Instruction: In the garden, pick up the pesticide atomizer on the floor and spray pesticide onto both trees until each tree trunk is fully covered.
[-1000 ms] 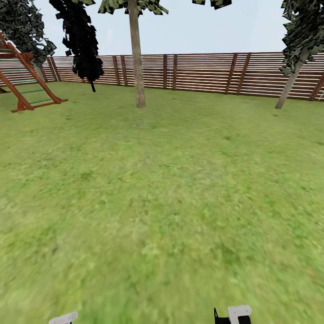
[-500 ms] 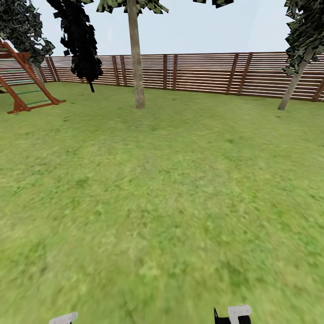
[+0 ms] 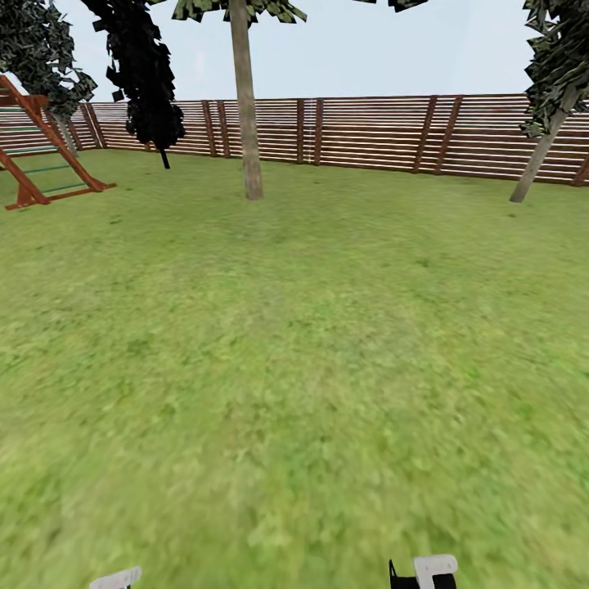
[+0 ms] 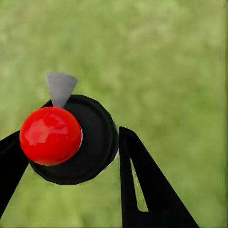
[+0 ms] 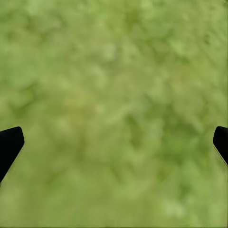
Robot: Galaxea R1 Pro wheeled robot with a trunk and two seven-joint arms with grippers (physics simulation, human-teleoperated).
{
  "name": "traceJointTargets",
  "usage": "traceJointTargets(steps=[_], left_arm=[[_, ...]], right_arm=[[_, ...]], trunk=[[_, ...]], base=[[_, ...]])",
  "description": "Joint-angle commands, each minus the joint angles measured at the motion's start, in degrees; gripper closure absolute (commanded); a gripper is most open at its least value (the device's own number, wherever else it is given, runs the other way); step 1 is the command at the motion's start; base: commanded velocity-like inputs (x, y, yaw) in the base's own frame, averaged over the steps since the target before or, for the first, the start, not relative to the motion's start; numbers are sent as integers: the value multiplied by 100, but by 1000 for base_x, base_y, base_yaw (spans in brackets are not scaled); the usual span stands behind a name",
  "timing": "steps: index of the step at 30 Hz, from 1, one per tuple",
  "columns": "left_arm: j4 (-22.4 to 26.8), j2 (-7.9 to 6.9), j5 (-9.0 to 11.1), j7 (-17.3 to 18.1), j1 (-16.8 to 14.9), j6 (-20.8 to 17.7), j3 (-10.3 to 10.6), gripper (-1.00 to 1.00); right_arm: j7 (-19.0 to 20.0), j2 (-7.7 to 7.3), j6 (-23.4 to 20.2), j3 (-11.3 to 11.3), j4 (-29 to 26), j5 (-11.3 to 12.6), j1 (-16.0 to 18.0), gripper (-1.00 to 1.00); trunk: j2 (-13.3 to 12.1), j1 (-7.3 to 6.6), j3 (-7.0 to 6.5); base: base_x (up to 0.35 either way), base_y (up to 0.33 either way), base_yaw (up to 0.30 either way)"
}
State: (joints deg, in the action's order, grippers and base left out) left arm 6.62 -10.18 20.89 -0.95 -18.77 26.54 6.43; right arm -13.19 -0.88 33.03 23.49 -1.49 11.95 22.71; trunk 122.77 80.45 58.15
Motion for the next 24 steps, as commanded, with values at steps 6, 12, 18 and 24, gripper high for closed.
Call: traceJointTargets(steps=[6,12,18,24], left_arm=[[-2,-2,43,-10,-3,18,51,100],[-2,-2,42,-10,-2,18,48,100],[-2,-2,45,-10,-4,18,46,100],[-1,-2,46,-10,-4,18,49,100]], right_arm=[[-17,0,11,50,-1,44,-2,-100],[-17,0,11,50,-1,44,1,-100],[-17,0,11,51,-1,44,1,-100],[-17,0,11,51,-1,44,1,-100]], trunk=[[1,3,5],[1,3,5],[1,3,5],[1,3,5]], base=[[339,0,0],[339,0,0],[339,0,0],[339,0,0]])
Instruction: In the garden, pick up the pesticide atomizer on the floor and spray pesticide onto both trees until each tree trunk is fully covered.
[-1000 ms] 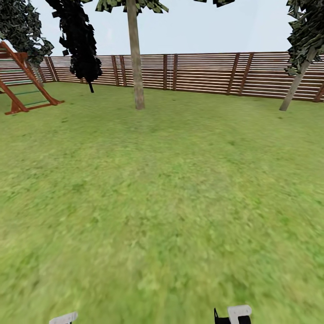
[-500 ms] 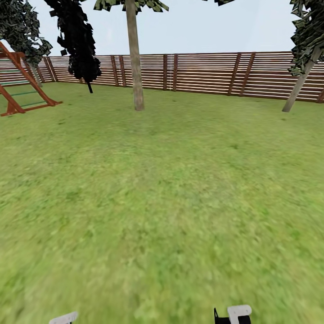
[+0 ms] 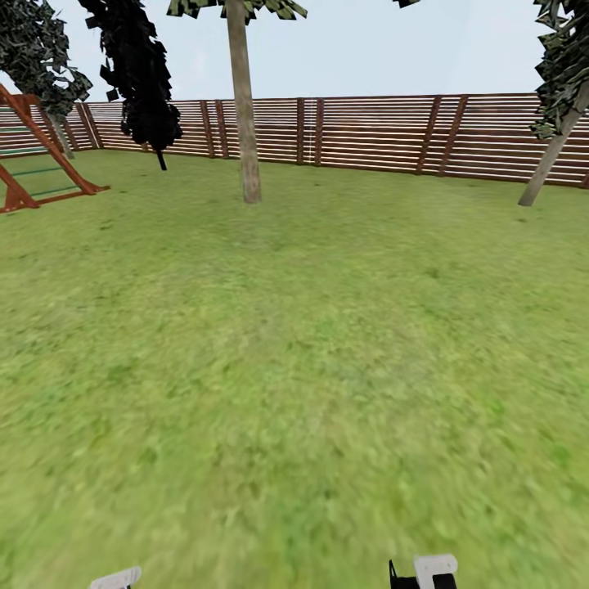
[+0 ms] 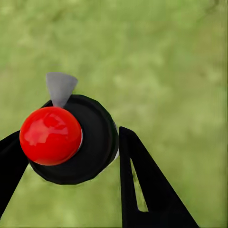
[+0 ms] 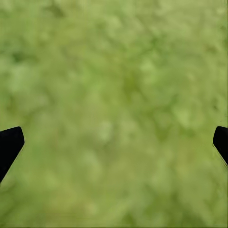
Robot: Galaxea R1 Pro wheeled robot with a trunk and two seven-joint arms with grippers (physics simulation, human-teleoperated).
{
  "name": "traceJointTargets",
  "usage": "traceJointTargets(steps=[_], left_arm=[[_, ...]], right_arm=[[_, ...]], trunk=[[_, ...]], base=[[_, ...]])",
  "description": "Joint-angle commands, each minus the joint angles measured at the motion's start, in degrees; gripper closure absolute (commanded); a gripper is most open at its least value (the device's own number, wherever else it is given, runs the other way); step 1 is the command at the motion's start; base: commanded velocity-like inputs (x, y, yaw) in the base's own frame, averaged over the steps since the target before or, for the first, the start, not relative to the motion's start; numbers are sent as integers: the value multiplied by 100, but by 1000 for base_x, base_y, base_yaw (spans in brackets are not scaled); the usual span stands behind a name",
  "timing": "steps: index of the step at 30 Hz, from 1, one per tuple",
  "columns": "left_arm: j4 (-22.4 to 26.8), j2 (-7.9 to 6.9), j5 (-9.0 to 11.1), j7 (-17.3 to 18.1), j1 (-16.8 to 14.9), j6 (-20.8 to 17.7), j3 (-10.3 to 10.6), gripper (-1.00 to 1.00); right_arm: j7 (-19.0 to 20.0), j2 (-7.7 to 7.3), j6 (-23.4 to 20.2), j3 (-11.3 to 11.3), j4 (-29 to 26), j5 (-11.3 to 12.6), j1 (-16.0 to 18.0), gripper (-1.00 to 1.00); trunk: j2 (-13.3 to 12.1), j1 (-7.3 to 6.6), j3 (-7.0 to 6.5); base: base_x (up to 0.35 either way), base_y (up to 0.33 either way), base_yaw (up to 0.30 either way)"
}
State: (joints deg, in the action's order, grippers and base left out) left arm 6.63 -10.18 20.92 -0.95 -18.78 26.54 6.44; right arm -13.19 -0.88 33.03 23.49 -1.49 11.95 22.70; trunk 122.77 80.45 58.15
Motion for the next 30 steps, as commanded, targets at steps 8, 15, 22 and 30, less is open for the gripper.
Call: traceJointTargets(steps=[8,15,22,30], left_arm=[[-3,-2,38,-10,-2,18,48,100],[-3,-2,39,-10,-2,18,47,100],[-3,-2,40,-10,-2,18,49,100],[-2,-2,41,-10,-2,18,47,100]], right_arm=[[-17,0,11,50,-1,44,0,-100],[-17,0,11,50,-1,44,2,-100],[-17,0,11,50,-1,44,4,-100],[-17,0,11,50,-1,44,1,-100]], trunk=[[1,3,5],[1,3,5],[1,3,5],[1,3,5]], base=[[339,0,0],[339,7,0],[339,74,0],[339,81,0]])
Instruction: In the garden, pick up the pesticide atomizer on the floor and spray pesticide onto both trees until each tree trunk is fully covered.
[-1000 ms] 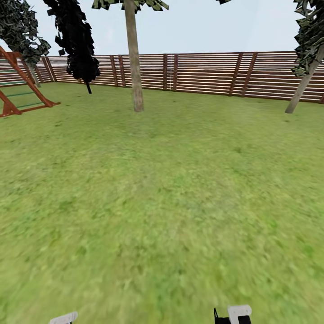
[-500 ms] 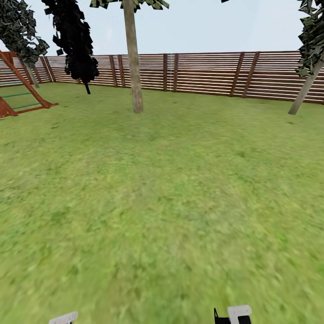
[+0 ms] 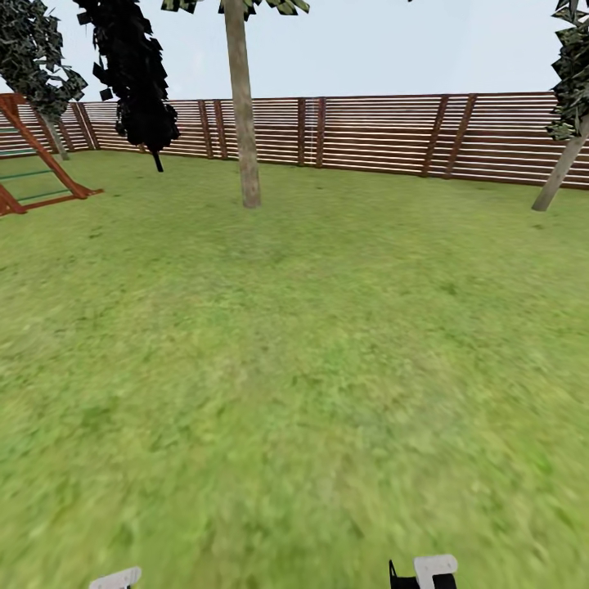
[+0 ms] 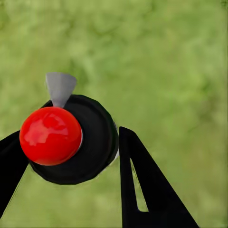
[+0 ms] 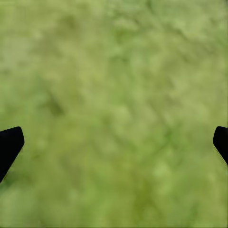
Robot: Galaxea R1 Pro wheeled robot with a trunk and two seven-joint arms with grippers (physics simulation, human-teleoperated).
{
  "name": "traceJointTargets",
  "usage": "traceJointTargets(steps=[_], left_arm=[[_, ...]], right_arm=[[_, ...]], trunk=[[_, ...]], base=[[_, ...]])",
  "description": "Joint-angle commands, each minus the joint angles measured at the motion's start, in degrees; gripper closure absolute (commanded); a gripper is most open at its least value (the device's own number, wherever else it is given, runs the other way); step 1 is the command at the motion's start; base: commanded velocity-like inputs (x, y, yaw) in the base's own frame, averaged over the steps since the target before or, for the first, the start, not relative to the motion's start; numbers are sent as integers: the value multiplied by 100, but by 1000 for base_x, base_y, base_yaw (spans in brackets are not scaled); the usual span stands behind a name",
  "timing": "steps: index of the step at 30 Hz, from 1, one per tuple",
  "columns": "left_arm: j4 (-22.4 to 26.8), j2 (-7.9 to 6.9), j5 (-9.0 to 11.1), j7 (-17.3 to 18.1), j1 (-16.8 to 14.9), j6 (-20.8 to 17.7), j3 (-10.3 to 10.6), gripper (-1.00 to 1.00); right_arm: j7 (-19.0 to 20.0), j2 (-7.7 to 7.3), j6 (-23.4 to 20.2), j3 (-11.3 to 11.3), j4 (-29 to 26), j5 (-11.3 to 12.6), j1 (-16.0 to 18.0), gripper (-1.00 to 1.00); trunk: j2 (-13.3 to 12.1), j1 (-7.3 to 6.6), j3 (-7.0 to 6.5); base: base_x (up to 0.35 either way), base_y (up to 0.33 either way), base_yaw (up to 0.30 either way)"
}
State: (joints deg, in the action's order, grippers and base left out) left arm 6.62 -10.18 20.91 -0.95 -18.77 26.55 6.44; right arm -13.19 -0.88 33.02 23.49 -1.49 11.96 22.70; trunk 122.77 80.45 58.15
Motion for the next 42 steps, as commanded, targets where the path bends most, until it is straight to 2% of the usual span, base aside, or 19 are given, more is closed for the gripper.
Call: traceJointTargets(steps=[1,42], left_arm=[[-1,-2,44,-10,-3,17,47,100],[0,-1,42,-10,-2,17,47,100]], right_arm=[[-17,0,12,50,0,44,4,-100],[-17,0,12,50,0,44,0,-100]], trunk=[[1,3,5],[1,3,5]], base=[[339,82,0],[339,81,0]])
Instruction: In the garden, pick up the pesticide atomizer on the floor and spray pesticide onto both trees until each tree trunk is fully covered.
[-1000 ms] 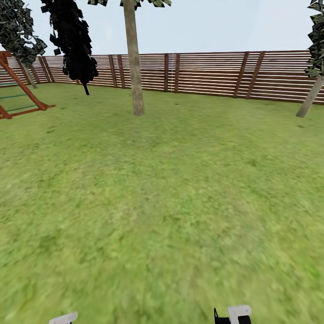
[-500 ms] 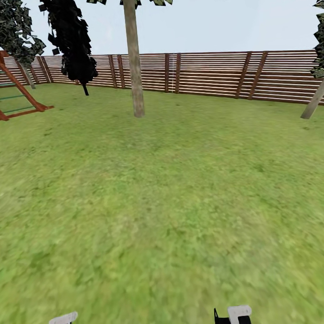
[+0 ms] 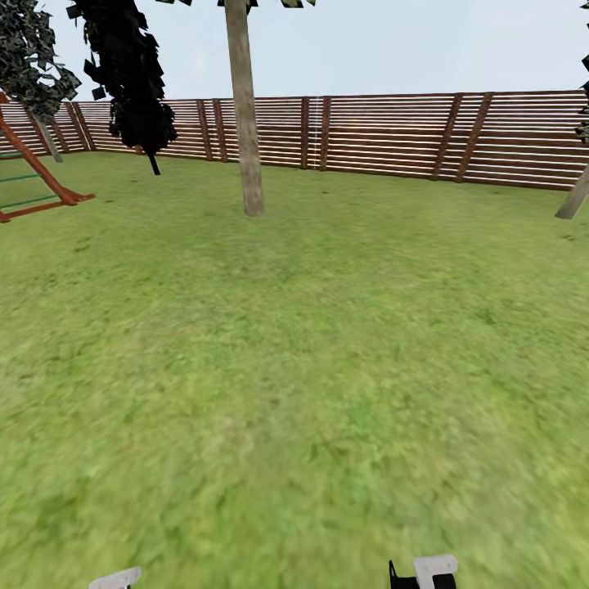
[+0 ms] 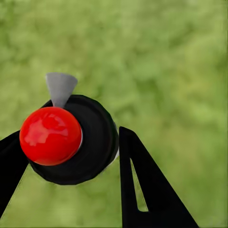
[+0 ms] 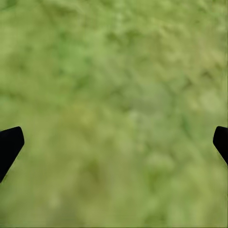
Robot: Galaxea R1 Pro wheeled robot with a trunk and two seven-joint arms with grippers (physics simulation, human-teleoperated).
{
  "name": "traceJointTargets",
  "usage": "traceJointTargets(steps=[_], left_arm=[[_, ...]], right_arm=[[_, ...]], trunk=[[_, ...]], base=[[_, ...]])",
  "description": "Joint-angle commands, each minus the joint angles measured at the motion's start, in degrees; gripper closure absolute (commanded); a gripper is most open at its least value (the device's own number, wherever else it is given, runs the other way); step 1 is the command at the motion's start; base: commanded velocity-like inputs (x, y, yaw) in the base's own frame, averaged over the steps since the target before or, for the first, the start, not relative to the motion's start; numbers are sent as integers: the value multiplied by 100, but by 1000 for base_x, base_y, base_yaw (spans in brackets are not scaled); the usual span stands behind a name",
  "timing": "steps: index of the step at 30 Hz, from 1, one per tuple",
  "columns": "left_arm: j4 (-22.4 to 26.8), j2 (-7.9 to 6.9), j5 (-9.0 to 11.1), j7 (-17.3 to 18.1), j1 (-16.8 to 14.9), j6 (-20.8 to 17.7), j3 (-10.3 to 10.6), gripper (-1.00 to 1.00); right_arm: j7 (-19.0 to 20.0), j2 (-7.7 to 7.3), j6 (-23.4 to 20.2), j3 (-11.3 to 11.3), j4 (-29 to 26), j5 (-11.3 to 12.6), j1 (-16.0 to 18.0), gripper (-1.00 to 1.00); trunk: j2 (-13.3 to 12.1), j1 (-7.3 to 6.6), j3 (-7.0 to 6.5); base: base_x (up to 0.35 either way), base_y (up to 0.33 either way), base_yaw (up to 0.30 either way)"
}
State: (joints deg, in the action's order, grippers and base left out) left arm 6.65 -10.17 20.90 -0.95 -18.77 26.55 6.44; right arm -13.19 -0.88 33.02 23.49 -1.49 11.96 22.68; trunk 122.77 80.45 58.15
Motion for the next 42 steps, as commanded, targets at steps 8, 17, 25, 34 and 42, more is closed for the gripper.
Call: traceJointTargets(steps=[8,17,25,34,42], left_arm=[[-5,-2,42,-10,-2,17,50,100],[-5,-2,40,-10,-4,17,47,100],[-5,-1,40,-10,-3,17,49,100],[-5,-2,38,-10,-4,17,49,100],[-5,-2,41,-10,-4,17,48,100]], right_arm=[[-17,0,12,50,0,44,4,-100],[-17,0,12,51,0,44,3,-100],[-17,0,12,51,0,44,3,-100],[-17,0,12,51,0,44,3,-100],[-17,0,12,51,0,44,1,-100]], trunk=[[1,3,5],[1,3,5],[1,3,5],[1,3,5],[1,3,5]], base=[[339,81,0],[339,81,0],[339,81,0],[339,81,0],[339,81,0]])
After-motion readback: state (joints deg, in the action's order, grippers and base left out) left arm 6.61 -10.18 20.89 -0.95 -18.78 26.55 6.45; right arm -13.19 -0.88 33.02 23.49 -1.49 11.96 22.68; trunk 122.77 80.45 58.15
